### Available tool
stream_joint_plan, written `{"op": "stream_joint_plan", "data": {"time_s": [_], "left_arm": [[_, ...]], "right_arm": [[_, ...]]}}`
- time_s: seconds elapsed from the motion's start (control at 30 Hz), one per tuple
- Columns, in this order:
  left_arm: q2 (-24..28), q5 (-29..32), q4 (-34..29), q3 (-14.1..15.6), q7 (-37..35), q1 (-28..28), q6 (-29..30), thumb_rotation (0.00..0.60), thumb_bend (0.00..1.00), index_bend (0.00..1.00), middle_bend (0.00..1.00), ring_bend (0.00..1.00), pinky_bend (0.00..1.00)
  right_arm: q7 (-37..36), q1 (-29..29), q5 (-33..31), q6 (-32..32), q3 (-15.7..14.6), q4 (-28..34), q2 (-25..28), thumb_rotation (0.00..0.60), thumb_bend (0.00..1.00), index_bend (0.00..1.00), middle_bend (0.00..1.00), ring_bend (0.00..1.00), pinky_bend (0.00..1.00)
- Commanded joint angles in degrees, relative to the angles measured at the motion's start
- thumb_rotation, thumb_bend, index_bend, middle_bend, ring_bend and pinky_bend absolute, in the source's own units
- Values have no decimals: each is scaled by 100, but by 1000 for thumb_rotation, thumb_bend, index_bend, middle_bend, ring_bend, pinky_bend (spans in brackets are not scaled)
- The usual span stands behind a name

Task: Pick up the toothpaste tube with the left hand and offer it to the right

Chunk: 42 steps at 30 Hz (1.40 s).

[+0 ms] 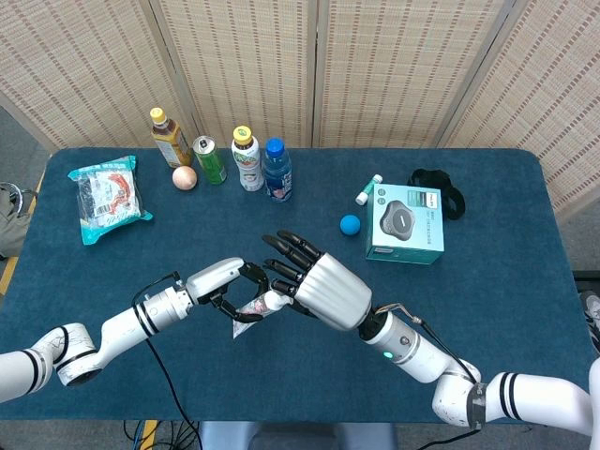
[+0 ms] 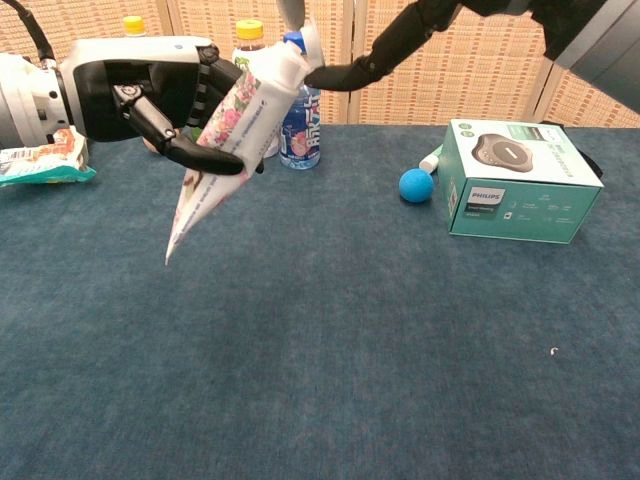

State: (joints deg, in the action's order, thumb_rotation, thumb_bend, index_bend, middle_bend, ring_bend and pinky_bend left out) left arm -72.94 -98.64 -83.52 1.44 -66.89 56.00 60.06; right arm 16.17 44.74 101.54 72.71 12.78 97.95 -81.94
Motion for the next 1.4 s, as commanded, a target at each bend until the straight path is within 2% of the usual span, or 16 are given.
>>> {"op": "stream_joint_plan", "data": {"time_s": [0.03, 0.57, 0.9, 1.03, 1.13, 1.4], "left_arm": [[51, 3, 4, 17, -381, 27, 40, 600, 338, 657, 687, 443, 322], [203, -103, 254, 107, -1972, 88, 302, 600, 339, 667, 700, 455, 327], [270, -79, 430, 139, -2417, 73, 413, 600, 339, 670, 703, 459, 328], [301, -55, 498, 169, -2136, 51, 343, 600, 339, 670, 703, 459, 328], [297, -32, 550, 206, -1656, 42, 195, 600, 339, 669, 702, 459, 327], [86, 200, 751, 237, 642, -28, -407, 600, 339, 666, 699, 459, 327]], "right_arm": [[67, -22, -20, 67, 22, -25, -63, 600, 167, 694, 391, 94, 163], [224, -81, -91, 387, 141, -176, -329, 600, 167, 715, 411, 114, 163], [312, -161, -127, 610, 217, -203, -402, 600, 167, 724, 422, 126, 163], [287, -218, -136, 661, 224, -135, -284, 600, 168, 724, 422, 126, 163], [342, -291, -162, 675, 222, -45, -112, 600, 169, 698, 421, 126, 163], [590, -610, -266, 722, 154, 308, 523, 600, 170, 523, 384, 126, 164]]}}
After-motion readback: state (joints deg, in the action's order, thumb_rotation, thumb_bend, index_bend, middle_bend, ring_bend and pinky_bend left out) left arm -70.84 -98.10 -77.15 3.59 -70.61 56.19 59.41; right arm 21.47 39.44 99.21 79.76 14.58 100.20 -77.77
